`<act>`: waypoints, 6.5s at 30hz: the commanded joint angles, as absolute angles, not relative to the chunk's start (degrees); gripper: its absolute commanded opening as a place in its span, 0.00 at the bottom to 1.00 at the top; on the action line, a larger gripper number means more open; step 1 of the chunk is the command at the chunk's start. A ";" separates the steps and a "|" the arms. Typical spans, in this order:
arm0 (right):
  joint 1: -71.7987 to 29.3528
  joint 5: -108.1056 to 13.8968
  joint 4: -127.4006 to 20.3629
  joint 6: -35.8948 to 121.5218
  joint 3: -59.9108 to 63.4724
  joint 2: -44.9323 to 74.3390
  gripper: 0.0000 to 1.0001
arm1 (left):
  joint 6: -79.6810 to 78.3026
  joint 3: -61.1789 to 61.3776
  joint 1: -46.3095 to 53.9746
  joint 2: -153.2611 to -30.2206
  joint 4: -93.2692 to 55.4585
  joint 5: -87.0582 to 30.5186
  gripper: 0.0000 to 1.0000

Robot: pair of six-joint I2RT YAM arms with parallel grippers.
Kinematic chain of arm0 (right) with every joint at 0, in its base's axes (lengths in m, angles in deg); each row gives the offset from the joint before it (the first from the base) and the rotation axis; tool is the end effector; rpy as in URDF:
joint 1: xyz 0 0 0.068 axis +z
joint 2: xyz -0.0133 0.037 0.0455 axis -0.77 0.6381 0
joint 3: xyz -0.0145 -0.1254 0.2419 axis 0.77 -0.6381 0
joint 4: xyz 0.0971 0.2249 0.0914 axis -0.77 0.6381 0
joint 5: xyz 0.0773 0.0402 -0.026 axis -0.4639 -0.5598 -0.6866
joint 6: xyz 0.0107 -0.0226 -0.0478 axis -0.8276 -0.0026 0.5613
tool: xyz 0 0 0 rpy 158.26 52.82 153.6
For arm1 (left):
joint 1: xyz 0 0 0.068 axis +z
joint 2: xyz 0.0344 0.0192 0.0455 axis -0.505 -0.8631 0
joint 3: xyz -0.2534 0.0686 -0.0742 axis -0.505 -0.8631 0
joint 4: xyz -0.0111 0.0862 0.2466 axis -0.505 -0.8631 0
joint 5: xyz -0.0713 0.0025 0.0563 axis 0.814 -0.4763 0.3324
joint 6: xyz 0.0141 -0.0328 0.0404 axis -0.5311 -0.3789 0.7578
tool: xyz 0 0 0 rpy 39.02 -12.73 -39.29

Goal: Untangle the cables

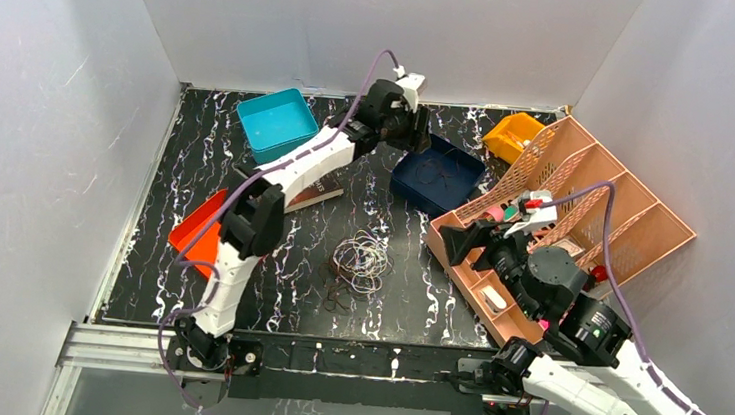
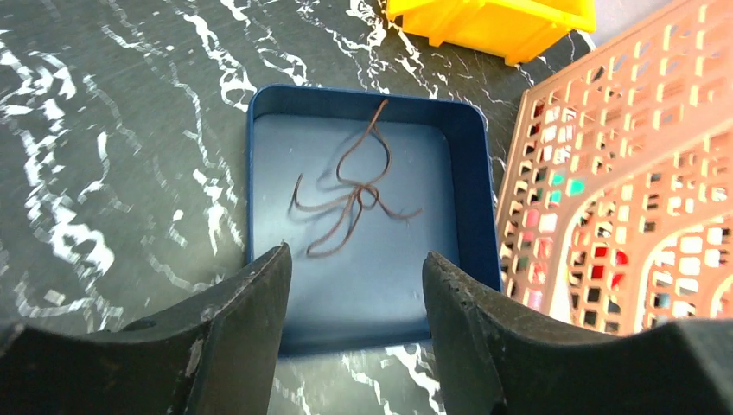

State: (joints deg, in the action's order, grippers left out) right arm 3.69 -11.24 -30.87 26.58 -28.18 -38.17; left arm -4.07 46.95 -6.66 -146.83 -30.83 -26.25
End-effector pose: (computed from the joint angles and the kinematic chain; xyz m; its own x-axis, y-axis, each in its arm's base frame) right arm 0.0771 0.0774 0.3585 -0.2255 0.2767 -0.9341 -0.3790 0.8584 0.3457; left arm 0.4316 -0.3329 0.2847 -0.4674 0.0340 -0.8834 0.6254 0.7190 -0.3032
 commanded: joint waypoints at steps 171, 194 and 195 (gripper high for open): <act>3.57 -37.58 -110.30 27.50 -36.93 12.35 0.70 | -5.50 5.38 -17.95 -77.72 -43.59 -31.82 0.00; 3.45 -44.38 -109.32 26.20 -41.76 20.95 0.51 | -0.26 21.37 -18.03 -80.92 -41.56 -41.43 0.00; 3.47 -44.46 -109.57 26.01 -42.38 21.16 0.51 | 0.14 22.30 -18.01 -81.26 -41.08 -41.78 0.00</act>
State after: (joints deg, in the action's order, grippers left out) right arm 3.67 -43.10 -106.82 27.06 -40.07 20.08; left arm -2.37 18.25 -17.85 -80.85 -43.71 -38.27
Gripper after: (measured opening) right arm 0.513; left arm 0.012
